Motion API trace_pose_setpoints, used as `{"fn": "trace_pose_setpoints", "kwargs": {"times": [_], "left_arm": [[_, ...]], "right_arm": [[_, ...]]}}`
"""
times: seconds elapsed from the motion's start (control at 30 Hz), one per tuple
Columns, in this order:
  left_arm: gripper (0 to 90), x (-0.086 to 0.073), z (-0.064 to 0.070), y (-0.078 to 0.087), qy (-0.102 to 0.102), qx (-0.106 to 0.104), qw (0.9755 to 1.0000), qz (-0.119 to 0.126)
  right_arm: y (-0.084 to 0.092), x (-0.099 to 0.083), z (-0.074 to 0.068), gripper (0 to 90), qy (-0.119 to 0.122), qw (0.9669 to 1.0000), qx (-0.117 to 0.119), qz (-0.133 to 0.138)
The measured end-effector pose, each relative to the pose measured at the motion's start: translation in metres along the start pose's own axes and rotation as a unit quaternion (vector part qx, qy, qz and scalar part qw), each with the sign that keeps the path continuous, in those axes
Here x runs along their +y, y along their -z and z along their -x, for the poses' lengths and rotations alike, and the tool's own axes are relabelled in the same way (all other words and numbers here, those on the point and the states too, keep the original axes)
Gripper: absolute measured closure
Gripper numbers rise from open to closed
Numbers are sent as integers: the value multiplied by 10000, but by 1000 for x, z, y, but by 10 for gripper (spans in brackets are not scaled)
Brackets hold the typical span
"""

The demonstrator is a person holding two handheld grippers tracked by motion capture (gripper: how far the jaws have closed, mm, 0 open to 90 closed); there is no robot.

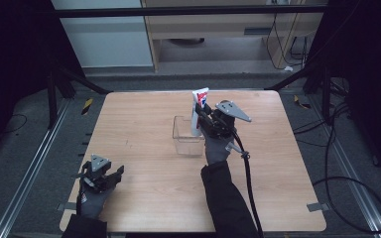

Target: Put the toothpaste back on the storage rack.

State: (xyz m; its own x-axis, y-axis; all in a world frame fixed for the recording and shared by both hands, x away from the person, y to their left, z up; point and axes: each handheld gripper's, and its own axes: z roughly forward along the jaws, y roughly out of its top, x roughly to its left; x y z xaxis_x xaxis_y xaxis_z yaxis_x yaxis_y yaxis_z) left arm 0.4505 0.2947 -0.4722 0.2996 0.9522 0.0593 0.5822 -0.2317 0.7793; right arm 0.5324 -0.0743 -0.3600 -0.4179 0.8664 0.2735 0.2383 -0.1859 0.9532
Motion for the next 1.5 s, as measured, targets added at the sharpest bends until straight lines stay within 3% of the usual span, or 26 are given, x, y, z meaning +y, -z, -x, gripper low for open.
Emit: {"fn": "trace_pose_setpoints", "kwargs": {"times": [0.63,1.5], "left_arm": [[460,0,0,0,0,-15,10000,3],[460,0,0,0,-12,-16,10000,6]], "right_arm": [[-39,-26,-3,733,-123,9997,-132,-145],[-59,-60,-4,725,-53,9977,-327,-587]]}}
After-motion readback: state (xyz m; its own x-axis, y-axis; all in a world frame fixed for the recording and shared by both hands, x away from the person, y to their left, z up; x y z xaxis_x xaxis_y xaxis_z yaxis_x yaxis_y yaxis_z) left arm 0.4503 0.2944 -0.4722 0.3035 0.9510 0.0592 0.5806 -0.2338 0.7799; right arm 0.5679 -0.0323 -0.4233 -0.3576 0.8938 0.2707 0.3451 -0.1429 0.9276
